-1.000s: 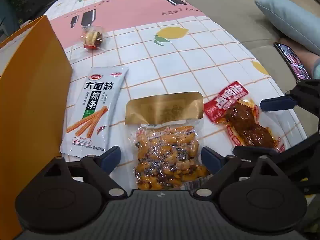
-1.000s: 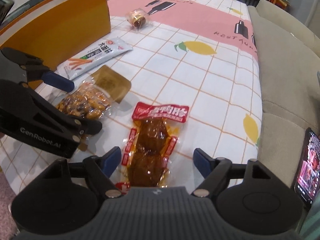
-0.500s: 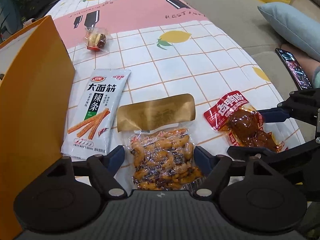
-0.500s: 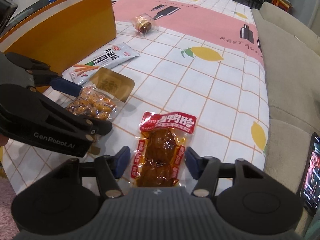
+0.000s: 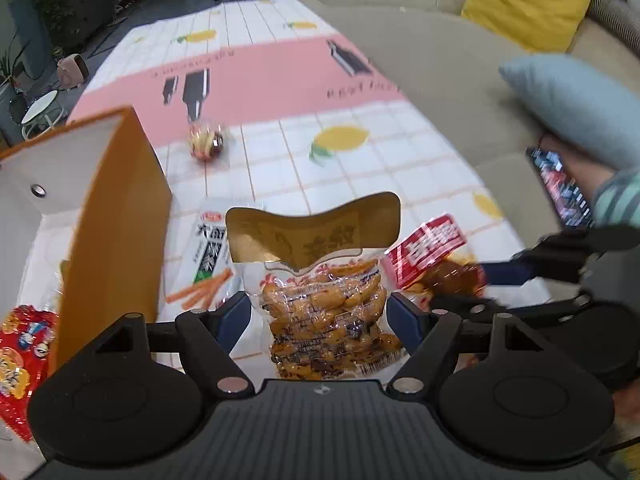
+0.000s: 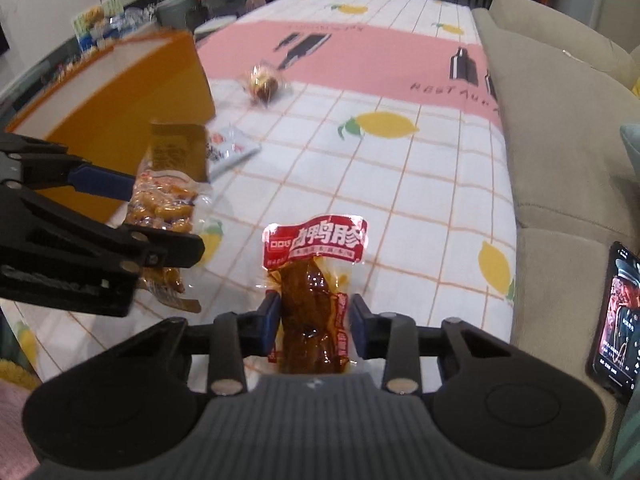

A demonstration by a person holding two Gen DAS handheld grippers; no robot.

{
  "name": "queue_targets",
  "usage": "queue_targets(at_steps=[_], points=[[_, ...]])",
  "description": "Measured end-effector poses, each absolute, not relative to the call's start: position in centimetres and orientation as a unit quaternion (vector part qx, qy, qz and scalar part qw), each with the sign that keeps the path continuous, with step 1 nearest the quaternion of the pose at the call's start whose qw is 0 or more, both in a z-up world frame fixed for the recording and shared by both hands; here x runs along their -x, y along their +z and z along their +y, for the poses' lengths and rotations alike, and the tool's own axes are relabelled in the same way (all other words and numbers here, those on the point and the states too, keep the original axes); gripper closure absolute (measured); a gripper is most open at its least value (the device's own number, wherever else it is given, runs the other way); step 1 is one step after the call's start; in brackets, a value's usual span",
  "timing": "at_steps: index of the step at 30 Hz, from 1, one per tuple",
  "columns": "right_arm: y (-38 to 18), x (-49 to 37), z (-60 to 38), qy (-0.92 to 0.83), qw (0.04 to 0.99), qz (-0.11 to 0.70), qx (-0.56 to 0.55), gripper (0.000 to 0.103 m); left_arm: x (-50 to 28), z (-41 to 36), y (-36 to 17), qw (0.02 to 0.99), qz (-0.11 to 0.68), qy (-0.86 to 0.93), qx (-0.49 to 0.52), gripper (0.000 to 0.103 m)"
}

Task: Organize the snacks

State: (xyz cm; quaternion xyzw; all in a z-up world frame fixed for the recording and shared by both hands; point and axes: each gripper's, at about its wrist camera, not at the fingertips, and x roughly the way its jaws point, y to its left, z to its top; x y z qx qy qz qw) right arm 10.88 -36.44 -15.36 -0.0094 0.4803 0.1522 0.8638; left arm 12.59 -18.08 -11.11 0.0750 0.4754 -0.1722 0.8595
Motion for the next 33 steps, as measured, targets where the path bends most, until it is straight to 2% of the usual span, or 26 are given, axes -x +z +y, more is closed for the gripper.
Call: queue_targets(at_steps=[4,5,6,7,8,13,20,30,33], points=[[-14.5,-11.0,-36.6,0.156,0.87,0.467,-0.011,0.069,-12.1,-17.5,-7.8,0.867,0.463,-0.178,-0.047,0.02],[-14.2,-11.0,-36.6,0.158,0.872,0.463,-0.016,0.069,-11.9,-17.4,-6.9,0.868,0.46,-0.183,-0.042,0.047],[-13.9,-10.9,-36.6,0.161,0.874,0.458,-0.02,0.069,-11.9,-17.3,-6.2,0.866,0.462,-0.187,-0.035,0.056],[-13.6,-10.9,-36.5,0.164,0.876,0.453,-0.023,0.069,-11.7,-17.1,-5.4,0.867,0.461,-0.187,-0.029,0.081],[-13.2,-10.9,-36.4,0.166,0.878,0.447,-0.026,0.069,-11.6,-16.9,-4.7,0.869,0.457,-0.187,-0.028,0.083],[-11.7,-10.6,-35.3,0.187,0.886,0.423,-0.032,0.069,-11.1,-16.1,-2.2,0.883,0.43,-0.184,-0.04,0.084],[-12.6,-10.9,-34.0,0.186,0.879,0.439,-0.013,0.069,-11.2,-15.5,-4.2,0.868,0.461,-0.18,-0.031,0.083],[-14.8,-12.4,-35.7,0.163,0.863,0.477,-0.015,0.069,-10.1,-18.7,-5.6,0.85,0.48,-0.214,0.013,0.065],[-15.2,-12.7,-36.7,0.156,0.86,0.485,-0.02,0.069,-10.6,-19.8,-6.1,0.85,0.477,-0.223,0.014,0.054]])
